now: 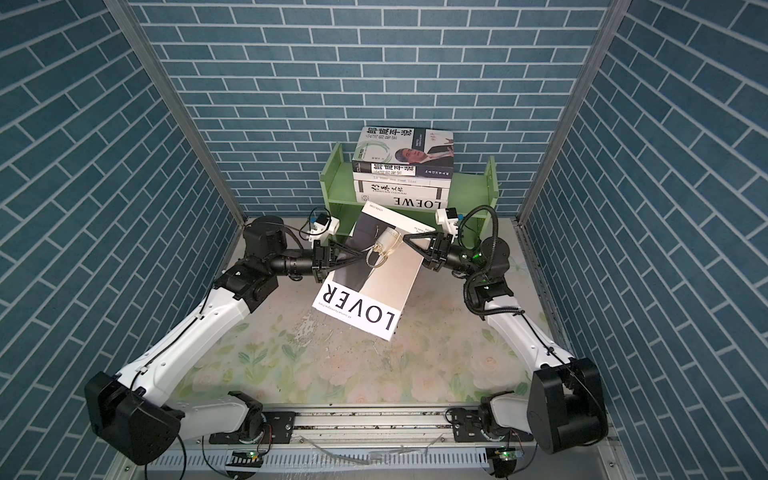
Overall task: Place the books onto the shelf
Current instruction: 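Carry the raised booklet with both grippers up over the book stack on the shelf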
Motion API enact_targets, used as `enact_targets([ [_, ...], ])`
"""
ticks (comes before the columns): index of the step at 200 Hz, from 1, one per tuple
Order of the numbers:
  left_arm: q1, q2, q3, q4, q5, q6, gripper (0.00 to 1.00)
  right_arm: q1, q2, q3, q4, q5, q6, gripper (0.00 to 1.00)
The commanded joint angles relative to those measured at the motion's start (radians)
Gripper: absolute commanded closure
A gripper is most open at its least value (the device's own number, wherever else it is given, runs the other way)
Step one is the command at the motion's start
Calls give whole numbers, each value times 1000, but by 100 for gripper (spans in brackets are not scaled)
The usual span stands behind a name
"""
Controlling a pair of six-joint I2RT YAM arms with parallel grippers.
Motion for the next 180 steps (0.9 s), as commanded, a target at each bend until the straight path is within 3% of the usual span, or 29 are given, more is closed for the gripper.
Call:
enact_targets([
  [1, 41, -9, 23, 97, -30, -56, 27, -2, -34, 54, 27, 47, 9, 66],
  [58, 170, -86, 12, 124, -202, -32, 19, -18, -33, 145, -41, 164, 12, 69],
  [82, 195, -100, 53, 13, -269, 68, 17, -22, -22, 201, -47, 206, 26, 70],
  [99, 220, -132, 65, -62, -361, 118, 16, -27, -21, 254, -50, 261, 37, 71],
  [131, 251, -194, 44, -6, -500, 107, 13, -31, -29, 350, -162, 464, -39, 75],
  [156, 241, -172, 27, 125, -496, 38, 13, -30, -22, 403, -221, 614, -94, 80],
  [180, 199, -136, 38, 183, -486, 41, 11, -31, 27, 466, -214, 665, -84, 79],
])
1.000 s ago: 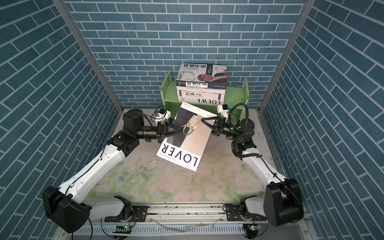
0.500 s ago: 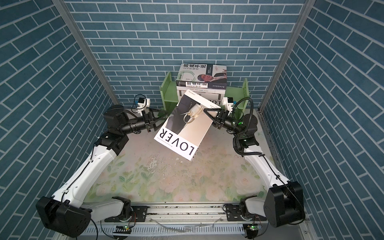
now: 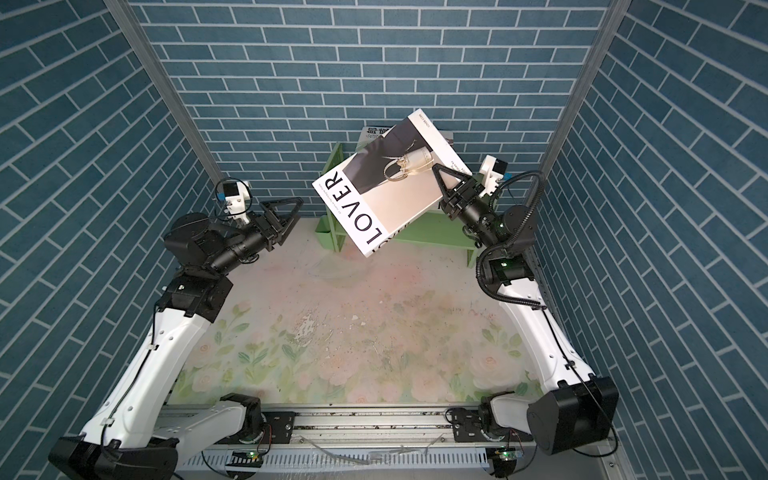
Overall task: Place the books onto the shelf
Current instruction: 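Carry the raised booklet with both grippers up over the book stack on the shelf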
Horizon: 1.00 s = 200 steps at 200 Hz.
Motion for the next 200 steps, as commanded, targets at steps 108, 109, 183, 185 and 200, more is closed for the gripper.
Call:
enact_targets([
  [108, -187, 350, 246, 277, -42, -8, 8, 9, 81, 159, -66, 423, -58, 80],
  [109, -188, 353, 250, 277, -43, -9, 8, 9, 82, 160, -67, 423, -57, 80],
  [183, -256, 512, 425, 295, -20, -43, 4, 29, 125, 193, -85, 499, -42, 81],
  [185, -258, 513, 429, 296, -20, -45, 4, 30, 126, 194, -85, 499, -41, 81],
  [200, -267, 536, 452, 308, -11, -59, 4, 34, 136, 205, -83, 505, -36, 82],
])
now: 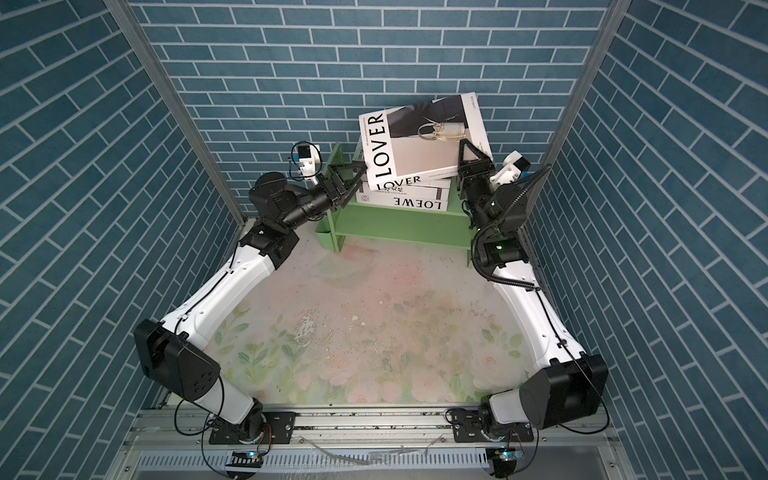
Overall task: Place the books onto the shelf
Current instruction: 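Carry the raised booklet with both grippers up over the book stack on the shelf, then lower the booklet flat onto the top of the book stack with both grippers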
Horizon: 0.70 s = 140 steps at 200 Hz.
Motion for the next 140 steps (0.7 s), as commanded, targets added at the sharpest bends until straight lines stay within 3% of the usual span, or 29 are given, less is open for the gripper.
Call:
enact_targets([
  [1, -19, 23, 59, 57, 26, -30, 4, 11, 9, 54, 41, 33, 16, 82],
  [37, -34, 70, 110, 61, 39, -71, 9, 29, 26, 62, 56, 54, 22, 82],
  [85, -39, 117, 196, 21, 55, -82, 30, 46, 44, 73, 67, 71, 28, 82],
  [121, -37, 185, 356, -57, 94, -73, 43, 47, 73, 100, 59, 67, 28, 82],
  [140, -25, 230, 451, -104, 114, -80, 47, 46, 94, 125, 44, 40, 8, 75],
])
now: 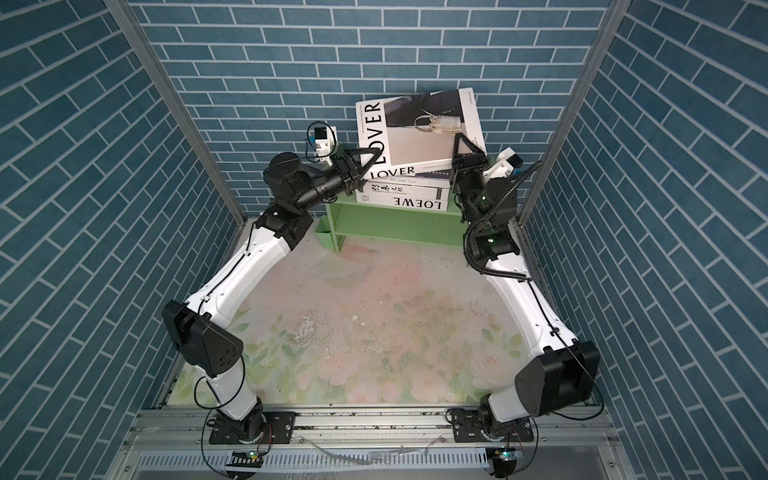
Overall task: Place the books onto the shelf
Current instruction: 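Lower the booklet flat onto the top of the book stack with both grippers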
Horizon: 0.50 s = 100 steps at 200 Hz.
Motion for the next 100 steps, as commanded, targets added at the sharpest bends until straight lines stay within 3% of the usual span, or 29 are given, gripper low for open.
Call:
enact_targets([
  [1, 5, 31, 111, -34, 54, 6, 47, 7, 28, 50, 25, -29, -25, 75],
  [34, 51, 84, 233, -114, 63, -6, 52, 7, 39, 107, -76, -65, -123, 54],
  [59, 107, 124, 287, -91, 88, -79, 54, 7, 33, 124, -164, -73, -206, 41],
  [100, 180, 253, 498, -120, 149, -181, 55, 6, 3, 93, -260, -77, -338, 29],
])
